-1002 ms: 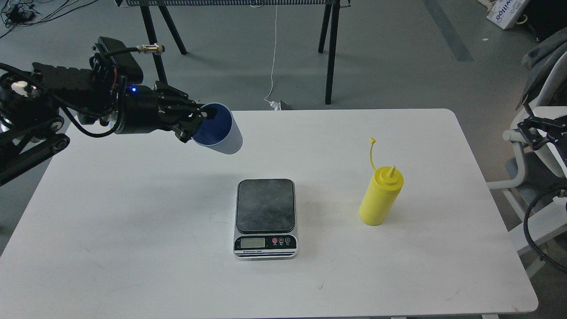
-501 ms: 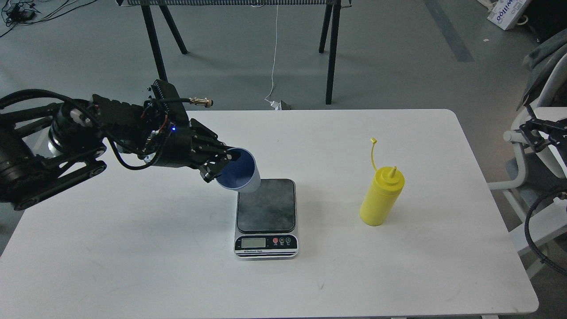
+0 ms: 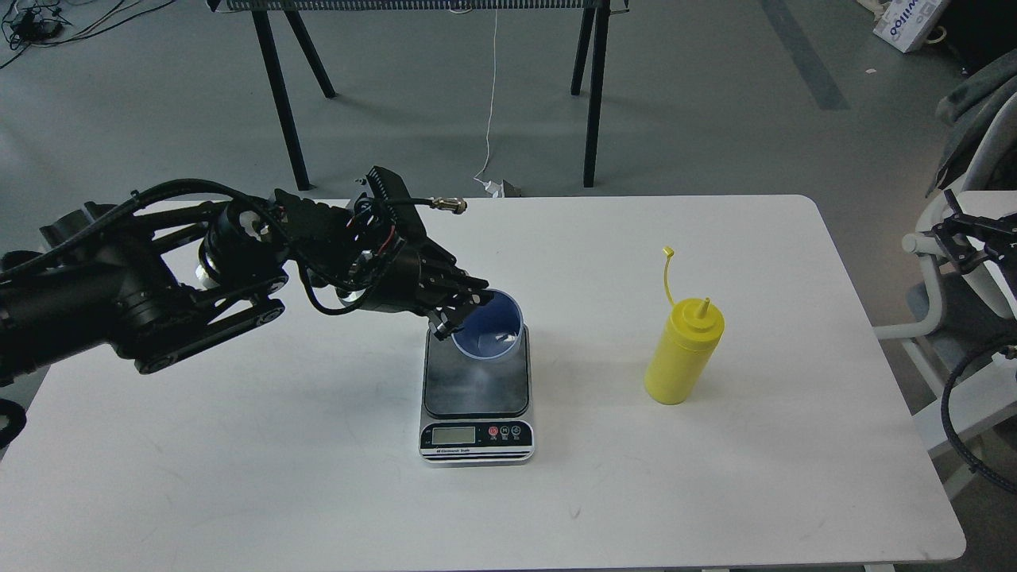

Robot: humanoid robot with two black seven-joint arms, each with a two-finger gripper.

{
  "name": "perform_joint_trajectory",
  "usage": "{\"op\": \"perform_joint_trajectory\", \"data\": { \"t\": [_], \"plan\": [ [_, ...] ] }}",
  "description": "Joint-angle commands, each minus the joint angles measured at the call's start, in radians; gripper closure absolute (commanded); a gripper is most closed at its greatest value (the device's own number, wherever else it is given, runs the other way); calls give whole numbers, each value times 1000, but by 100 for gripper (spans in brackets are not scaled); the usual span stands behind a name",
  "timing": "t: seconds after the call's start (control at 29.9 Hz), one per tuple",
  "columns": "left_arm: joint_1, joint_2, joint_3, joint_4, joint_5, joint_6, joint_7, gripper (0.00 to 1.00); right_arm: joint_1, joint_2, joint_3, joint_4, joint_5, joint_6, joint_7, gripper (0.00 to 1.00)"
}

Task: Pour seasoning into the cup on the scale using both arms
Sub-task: 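Lower the cup onto the scale and open the left gripper, then raise the left gripper away from the cup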

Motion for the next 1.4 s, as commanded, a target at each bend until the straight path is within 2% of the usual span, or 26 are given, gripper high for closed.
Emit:
{"op": "perform_joint_trajectory", "data": {
  "t": [0.0, 0.13, 0.5, 0.83, 0.94, 1.04, 1.1, 1.14, 1.2, 1.37],
  "plan": [
    [2, -1, 11, 16, 1, -2, -1, 83, 0, 4, 0, 0, 0, 0, 0, 0],
    [-1, -1, 51, 16, 1, -1, -1, 83, 0, 4, 0, 0, 0, 0, 0, 0],
    [0, 13, 49, 13, -2, -1, -1, 80, 0, 0, 0, -3, -2, 0, 0, 0],
    [-1, 59, 46, -21, -2, -1, -6, 68, -6, -1, 0, -2, -2, 0, 0, 0],
    [-6, 91, 42, -62, -5, 1, -10, 55, -6, -1, 0, -2, -2, 0, 0, 0],
    [-10, 120, 13, -105, -43, 11, -13, 18, -8, -4, -2, 0, -2, 0, 0, 0],
    [-9, 125, -53, -106, -145, 13, -10, 9, -8, -6, -5, 6, -3, 0, 0, 0],
    [-3, 125, -94, -101, -230, 11, -10, 1, -9, -7, -8, 6, -6, 0, 0, 0],
    [-1, 126, -159, -87, -421, 7, -13, 0, -15, -9, -14, 9, -9, 0, 0, 0],
    [-1, 131, -214, -11, -852, 10, -16, 0, -23, -47, -65, 46, -55, 0, 1, 1]
  ]
}}
